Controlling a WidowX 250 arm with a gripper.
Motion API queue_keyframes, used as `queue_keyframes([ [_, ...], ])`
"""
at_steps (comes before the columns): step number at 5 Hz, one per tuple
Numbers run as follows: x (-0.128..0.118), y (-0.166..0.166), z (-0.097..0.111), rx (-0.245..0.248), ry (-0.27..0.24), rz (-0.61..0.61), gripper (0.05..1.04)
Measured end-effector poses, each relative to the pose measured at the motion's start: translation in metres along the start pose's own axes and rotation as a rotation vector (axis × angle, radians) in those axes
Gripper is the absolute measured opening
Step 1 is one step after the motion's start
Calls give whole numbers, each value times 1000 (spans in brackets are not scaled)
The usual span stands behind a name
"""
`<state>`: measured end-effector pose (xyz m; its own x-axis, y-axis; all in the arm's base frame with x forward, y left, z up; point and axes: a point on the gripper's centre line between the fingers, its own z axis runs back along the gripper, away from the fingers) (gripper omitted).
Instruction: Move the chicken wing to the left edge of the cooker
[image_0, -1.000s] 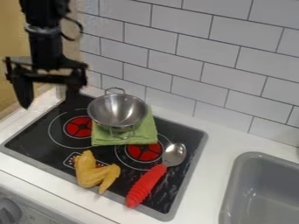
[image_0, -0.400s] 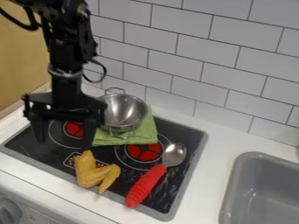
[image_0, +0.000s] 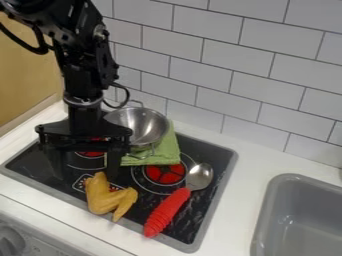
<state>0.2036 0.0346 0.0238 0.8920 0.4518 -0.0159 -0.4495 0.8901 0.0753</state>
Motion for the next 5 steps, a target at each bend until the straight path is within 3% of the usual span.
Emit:
queue_keyframes([
  [2, 2, -6, -21, -24, -1, 51, 999],
  [3, 4, -7, -23, -36, -31, 80, 967],
  [5, -3, -1, -23, -14, -18, 98, 501],
])
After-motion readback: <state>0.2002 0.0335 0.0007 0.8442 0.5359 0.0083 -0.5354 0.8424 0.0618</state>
